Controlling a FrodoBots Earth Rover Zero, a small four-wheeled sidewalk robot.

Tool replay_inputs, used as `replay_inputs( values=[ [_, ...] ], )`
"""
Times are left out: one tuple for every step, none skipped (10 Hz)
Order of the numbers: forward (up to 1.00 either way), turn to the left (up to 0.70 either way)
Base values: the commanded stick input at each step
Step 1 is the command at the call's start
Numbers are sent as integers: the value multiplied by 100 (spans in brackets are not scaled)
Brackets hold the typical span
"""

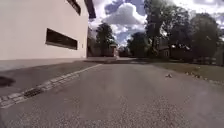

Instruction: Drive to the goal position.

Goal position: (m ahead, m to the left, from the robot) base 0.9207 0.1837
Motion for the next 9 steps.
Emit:
replay_inputs(
  values=[
    [85, -18],
    [85, -14],
    [85, -9],
    [85, -5],
    [85, -1],
    [85, 1],
    [85, 1],
    [85, 1],
    [85, 1]
  ],
)
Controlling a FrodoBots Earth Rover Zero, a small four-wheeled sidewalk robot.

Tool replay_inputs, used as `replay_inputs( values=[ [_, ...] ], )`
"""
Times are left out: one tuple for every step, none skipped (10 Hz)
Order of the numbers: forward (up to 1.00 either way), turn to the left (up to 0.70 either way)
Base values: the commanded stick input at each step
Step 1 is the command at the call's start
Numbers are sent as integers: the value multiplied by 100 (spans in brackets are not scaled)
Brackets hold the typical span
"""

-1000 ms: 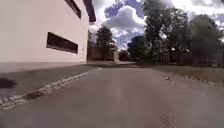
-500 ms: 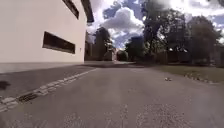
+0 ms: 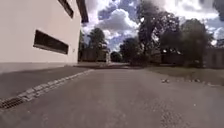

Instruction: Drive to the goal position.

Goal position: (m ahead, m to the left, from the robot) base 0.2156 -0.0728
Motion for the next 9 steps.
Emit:
replay_inputs(
  values=[
    [85, 1],
    [85, 1],
    [85, 1],
    [85, 1],
    [85, 1],
    [85, 1],
    [85, 1],
    [85, 1],
    [85, 1]
  ],
)
